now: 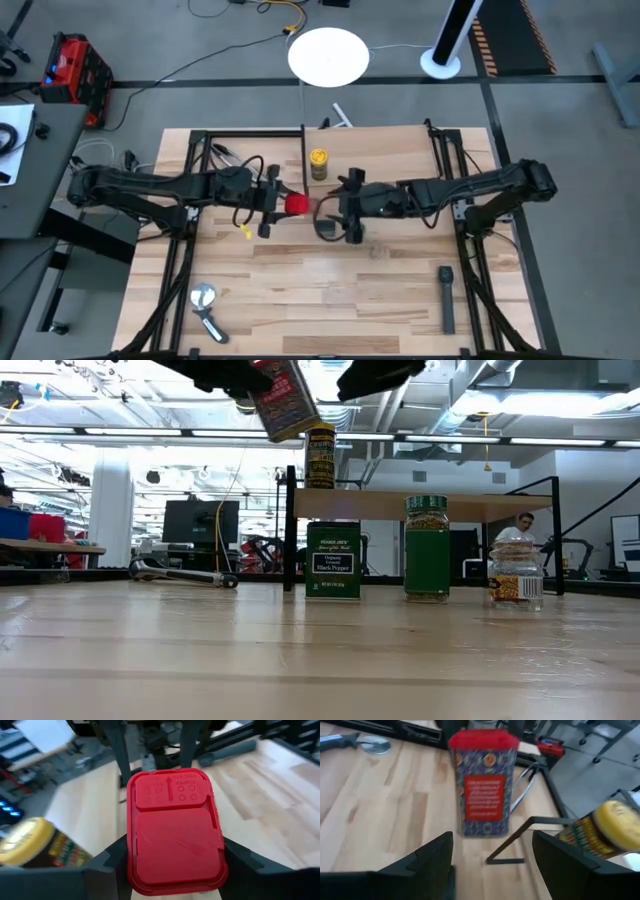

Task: Shelf spices
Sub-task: Put the red seasoning can on the shelf

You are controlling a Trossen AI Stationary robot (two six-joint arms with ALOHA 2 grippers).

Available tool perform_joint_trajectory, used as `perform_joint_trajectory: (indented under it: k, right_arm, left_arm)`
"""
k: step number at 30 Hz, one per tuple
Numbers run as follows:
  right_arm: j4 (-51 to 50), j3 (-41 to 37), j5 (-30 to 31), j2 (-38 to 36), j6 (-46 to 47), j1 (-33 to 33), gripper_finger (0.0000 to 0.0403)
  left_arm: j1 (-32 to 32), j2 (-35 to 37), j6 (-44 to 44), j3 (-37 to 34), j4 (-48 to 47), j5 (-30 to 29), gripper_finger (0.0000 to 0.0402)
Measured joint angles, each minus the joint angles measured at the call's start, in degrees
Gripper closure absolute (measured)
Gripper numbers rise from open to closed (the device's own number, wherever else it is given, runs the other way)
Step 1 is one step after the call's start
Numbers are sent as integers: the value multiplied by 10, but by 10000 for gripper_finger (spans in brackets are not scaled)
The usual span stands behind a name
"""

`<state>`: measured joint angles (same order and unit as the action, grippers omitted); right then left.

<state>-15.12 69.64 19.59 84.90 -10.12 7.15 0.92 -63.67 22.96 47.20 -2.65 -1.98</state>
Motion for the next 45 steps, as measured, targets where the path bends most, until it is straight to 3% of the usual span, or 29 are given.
perform_joint_trajectory:
  k: [6, 10, 31, 34, 39, 45]
  right_arm:
    - [18, 1, -6, 0, -23, -9, 126]
    - [34, 1, -29, 4, -29, -9, 126]
    - [121, 1, -32, 26, -89, -15, 128]
    - [129, 0, -35, 26, -99, -15, 144]
    - [134, 0, -62, 26, -97, -19, 212]
    - [136, 0, -67, 26, -85, -20, 214]
  left_arm:
    - [-1, -2, 15, 0, 35, -26, 213]
    - [-1, -2, 17, 0, 54, -26, 213]
    - [-27, -2, 27, 0, 70, -19, 213]
    - [-27, -2, 27, 0, 73, -18, 213]
    - [-27, -1, 25, 0, 72, -17, 213]
    - [-33, -1, 22, 0, 77, -16, 213]
